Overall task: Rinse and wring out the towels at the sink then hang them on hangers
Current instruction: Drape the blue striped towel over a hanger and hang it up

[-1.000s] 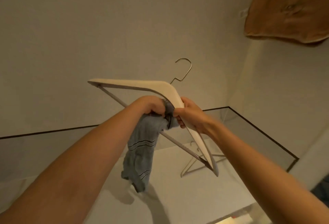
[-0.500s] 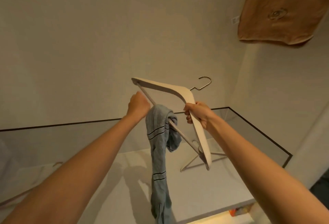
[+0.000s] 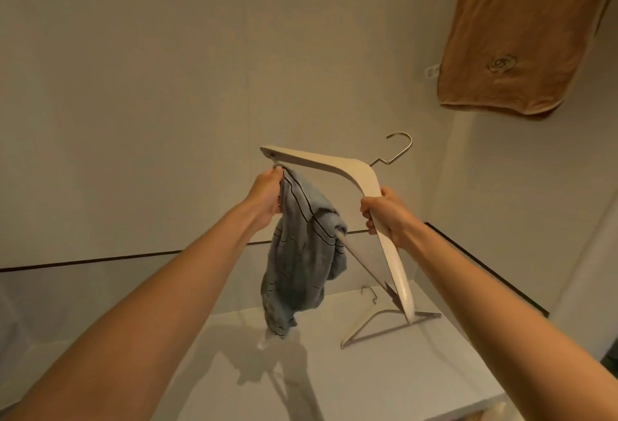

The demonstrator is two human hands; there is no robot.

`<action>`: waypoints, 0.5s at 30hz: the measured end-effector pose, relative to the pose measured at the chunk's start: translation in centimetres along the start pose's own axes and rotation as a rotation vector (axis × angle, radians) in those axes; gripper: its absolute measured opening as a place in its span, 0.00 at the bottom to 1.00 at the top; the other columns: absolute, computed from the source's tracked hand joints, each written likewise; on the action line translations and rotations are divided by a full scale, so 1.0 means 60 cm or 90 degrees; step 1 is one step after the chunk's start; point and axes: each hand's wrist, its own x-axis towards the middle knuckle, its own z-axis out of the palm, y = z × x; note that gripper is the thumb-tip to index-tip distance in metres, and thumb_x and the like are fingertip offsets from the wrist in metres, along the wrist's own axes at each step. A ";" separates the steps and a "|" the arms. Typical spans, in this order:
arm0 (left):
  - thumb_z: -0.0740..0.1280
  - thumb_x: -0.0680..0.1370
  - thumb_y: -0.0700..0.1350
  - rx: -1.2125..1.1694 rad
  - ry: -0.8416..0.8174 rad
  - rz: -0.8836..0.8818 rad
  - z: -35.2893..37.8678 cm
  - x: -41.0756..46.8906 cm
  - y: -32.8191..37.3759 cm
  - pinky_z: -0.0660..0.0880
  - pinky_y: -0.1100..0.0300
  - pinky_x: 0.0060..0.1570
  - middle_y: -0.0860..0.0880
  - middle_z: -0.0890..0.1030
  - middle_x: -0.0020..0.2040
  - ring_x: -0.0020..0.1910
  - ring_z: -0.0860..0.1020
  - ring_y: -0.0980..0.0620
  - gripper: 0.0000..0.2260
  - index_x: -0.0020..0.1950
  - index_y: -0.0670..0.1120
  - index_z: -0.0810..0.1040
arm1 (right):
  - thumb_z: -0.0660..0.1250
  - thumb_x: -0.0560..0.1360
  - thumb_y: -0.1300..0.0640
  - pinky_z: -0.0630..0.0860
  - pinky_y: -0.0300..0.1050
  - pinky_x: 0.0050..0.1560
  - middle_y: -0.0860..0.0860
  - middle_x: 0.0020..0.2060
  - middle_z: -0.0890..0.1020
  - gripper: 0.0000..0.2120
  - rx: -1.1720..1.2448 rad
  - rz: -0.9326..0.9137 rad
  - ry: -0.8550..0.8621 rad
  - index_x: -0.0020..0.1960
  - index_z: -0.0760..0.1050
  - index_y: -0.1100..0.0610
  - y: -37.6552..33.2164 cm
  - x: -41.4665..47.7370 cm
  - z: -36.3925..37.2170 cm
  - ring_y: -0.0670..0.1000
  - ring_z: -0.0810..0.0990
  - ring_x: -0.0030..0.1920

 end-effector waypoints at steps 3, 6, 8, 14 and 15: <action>0.52 0.82 0.44 -0.045 -0.032 0.000 0.012 0.014 0.044 0.69 0.66 0.26 0.50 0.74 0.35 0.28 0.74 0.56 0.12 0.42 0.48 0.70 | 0.63 0.72 0.67 0.70 0.41 0.27 0.55 0.35 0.72 0.17 -0.004 -0.053 -0.026 0.60 0.66 0.58 -0.007 -0.011 0.001 0.49 0.71 0.31; 0.58 0.79 0.40 0.093 -0.043 -0.017 0.002 0.029 0.060 0.68 0.64 0.31 0.48 0.73 0.36 0.31 0.72 0.53 0.09 0.40 0.47 0.73 | 0.64 0.71 0.67 0.71 0.42 0.28 0.55 0.36 0.73 0.19 -0.027 -0.125 -0.031 0.59 0.68 0.56 -0.033 -0.017 -0.012 0.50 0.71 0.31; 0.61 0.77 0.38 0.245 -0.011 -0.009 -0.012 0.039 0.061 0.69 0.61 0.35 0.46 0.74 0.36 0.34 0.72 0.51 0.07 0.40 0.45 0.74 | 0.65 0.70 0.68 0.71 0.42 0.28 0.55 0.36 0.73 0.21 -0.083 -0.151 -0.053 0.60 0.68 0.53 -0.049 -0.020 -0.026 0.50 0.72 0.32; 0.70 0.73 0.40 0.295 0.118 0.024 -0.033 0.050 0.045 0.76 0.54 0.44 0.42 0.79 0.46 0.45 0.78 0.45 0.11 0.53 0.38 0.77 | 0.65 0.70 0.69 0.71 0.40 0.27 0.55 0.35 0.73 0.26 -0.150 -0.147 -0.091 0.66 0.68 0.55 -0.062 -0.017 -0.049 0.49 0.72 0.32; 0.70 0.72 0.39 0.277 0.152 0.018 -0.036 0.050 0.043 0.77 0.54 0.46 0.41 0.79 0.49 0.48 0.78 0.43 0.14 0.55 0.37 0.76 | 0.65 0.70 0.68 0.72 0.40 0.28 0.54 0.36 0.74 0.26 -0.161 -0.149 -0.094 0.67 0.68 0.55 -0.063 -0.016 -0.050 0.49 0.72 0.32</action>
